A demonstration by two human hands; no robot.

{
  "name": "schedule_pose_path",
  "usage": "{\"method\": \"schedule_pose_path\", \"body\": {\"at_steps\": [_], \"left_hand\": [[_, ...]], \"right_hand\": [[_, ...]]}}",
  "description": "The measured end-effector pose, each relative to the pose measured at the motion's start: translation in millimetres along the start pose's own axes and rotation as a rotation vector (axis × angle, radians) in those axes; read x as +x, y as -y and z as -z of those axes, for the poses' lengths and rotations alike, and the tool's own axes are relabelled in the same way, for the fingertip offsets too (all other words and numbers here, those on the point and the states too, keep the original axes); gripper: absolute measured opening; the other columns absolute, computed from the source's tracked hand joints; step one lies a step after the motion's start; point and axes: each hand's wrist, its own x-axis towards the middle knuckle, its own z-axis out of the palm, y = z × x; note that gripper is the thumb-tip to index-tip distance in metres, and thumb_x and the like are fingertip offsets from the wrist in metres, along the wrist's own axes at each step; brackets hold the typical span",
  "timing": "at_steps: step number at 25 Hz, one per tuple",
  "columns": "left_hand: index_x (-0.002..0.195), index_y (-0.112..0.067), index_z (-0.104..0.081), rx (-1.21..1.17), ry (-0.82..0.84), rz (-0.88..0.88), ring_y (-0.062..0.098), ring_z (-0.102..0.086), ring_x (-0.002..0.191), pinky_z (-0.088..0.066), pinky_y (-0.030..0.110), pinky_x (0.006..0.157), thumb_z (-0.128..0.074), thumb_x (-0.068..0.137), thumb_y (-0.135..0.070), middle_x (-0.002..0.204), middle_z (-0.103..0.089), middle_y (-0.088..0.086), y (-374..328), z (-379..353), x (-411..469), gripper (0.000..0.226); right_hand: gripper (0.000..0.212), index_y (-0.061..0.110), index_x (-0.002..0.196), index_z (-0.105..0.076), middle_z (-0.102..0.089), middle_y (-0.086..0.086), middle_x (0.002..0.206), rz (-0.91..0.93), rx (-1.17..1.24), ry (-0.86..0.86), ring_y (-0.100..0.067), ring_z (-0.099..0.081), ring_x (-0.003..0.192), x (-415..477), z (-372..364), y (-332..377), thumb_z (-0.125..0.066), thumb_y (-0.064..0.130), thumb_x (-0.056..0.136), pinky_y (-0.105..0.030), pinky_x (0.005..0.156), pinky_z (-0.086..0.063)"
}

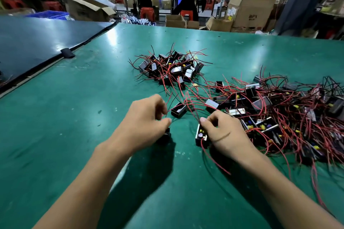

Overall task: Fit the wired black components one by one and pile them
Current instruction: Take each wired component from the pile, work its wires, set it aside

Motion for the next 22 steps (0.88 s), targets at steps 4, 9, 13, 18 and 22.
{"method": "schedule_pose_path", "body": {"at_steps": [4, 9, 13, 18, 22], "left_hand": [[0.102, -0.02, -0.064, 0.168, 0.038, -0.041, 0.016, -0.06, 0.092, -0.05, 0.035, 0.083, -0.069, 0.083, -0.025, 0.096, -0.066, -0.004, -2, -13, 6, 0.02], [0.107, -0.023, -0.056, 0.278, 0.033, 0.05, 0.028, -0.057, 0.104, -0.049, 0.042, 0.087, -0.064, 0.083, -0.03, 0.11, -0.06, -0.001, 3, -24, 15, 0.026], [0.11, -0.022, -0.053, 0.174, 0.067, 0.17, 0.027, -0.055, 0.103, -0.048, 0.041, 0.09, -0.072, 0.079, -0.027, 0.11, -0.056, 0.001, 14, -24, 20, 0.037], [0.125, -0.024, -0.052, 0.098, 0.154, 0.134, 0.018, -0.057, 0.103, -0.045, 0.031, 0.092, -0.075, 0.076, -0.021, 0.112, -0.062, -0.005, 22, -20, 18, 0.054], [0.121, -0.025, -0.059, 0.207, 0.057, 0.048, 0.022, -0.055, 0.105, -0.048, 0.038, 0.091, -0.067, 0.08, -0.027, 0.111, -0.056, -0.003, 16, -24, 23, 0.042]], "right_hand": [[0.02, 0.018, 0.074, -0.063, -0.06, 0.005, 0.066, 0.023, 0.03, -0.051, -0.018, -0.058, 0.068, 2, 3, -5, -0.066, 0.023, 0.094, -0.019, 0.06, -0.034], [0.022, 0.014, 0.104, -0.068, -0.068, -0.003, 0.08, -0.024, 0.246, 0.231, -0.013, -0.066, 0.049, 0, 43, -6, -0.055, -0.002, 0.097, -0.021, 0.05, -0.053], [0.023, 0.022, 0.104, -0.075, -0.075, -0.004, 0.094, 0.067, 0.332, 0.48, -0.018, -0.072, 0.07, -18, 67, -11, -0.077, 0.01, 0.083, -0.031, 0.067, -0.061], [0.025, 0.019, 0.099, -0.079, -0.077, -0.013, 0.09, 0.116, 0.561, 0.52, -0.016, -0.071, 0.079, -26, 64, -11, -0.075, 0.03, 0.077, -0.022, 0.075, -0.056], [0.03, 0.02, 0.091, -0.079, -0.076, -0.003, 0.093, 0.171, 0.477, 0.451, -0.006, -0.065, 0.081, -16, 51, -1, -0.063, 0.044, 0.086, -0.016, 0.075, -0.051]]}}
